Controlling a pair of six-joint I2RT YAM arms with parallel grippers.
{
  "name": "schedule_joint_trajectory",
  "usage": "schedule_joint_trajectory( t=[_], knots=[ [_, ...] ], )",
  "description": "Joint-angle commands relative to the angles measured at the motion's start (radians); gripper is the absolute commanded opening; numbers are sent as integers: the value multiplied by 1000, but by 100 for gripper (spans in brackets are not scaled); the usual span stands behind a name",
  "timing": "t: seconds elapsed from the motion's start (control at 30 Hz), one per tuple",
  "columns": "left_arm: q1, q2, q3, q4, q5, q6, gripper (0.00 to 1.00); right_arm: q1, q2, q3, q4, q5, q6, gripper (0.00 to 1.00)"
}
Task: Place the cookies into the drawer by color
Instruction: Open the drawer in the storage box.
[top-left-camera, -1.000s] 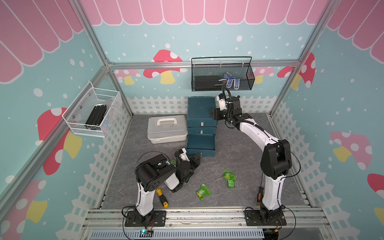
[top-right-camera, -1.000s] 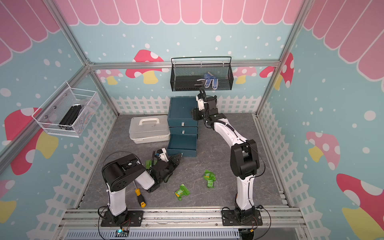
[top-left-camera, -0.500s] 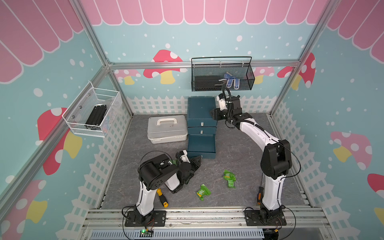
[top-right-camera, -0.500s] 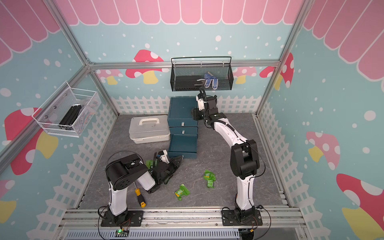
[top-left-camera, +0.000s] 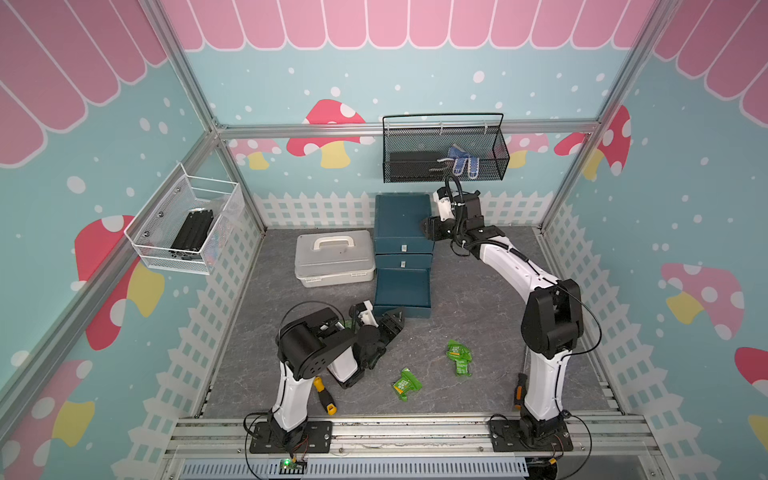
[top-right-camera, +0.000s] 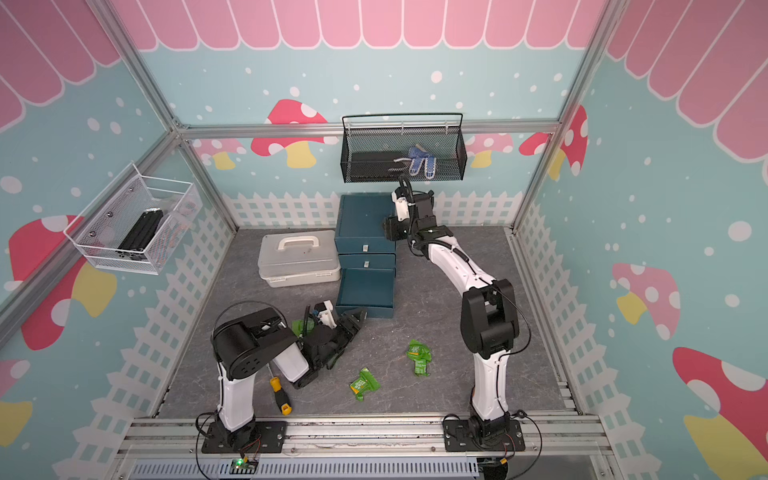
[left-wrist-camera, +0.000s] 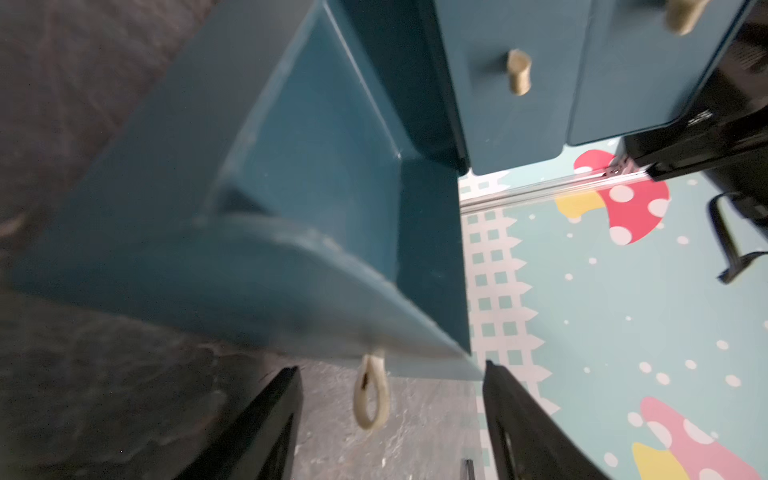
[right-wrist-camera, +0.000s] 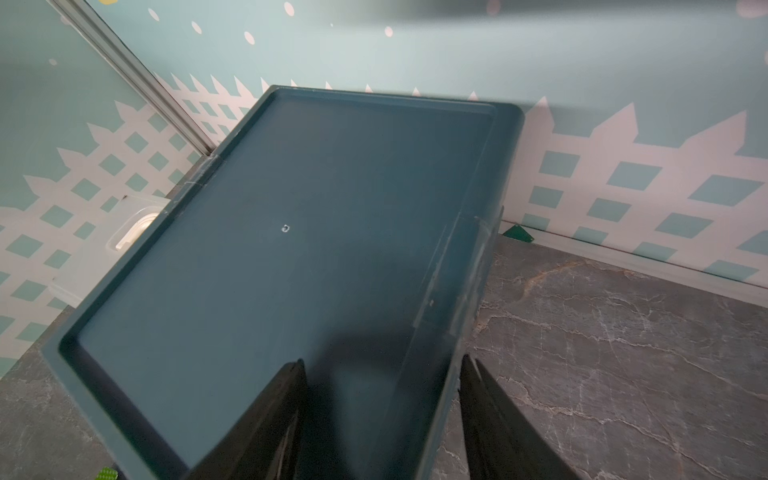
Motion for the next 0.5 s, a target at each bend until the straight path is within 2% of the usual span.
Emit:
schedule_joint_trajectory(
  t=[0.0,0.1,0.27,0.47],
  knots=[
    [18,-64,-19,20,18,31,86,7,-17,-32,-87,-68,-14,66],
    [22,-81,-28,13,22,33,91,8,-48,-54,-60,-118,1,68],
    [27,-122,-25,-38,56,38,99,9,-107,-104,-30,-109,10,74],
    [29,-234,-49,-175,46,85,99,7,-197,-196,6,-100,24,75]
  ],
)
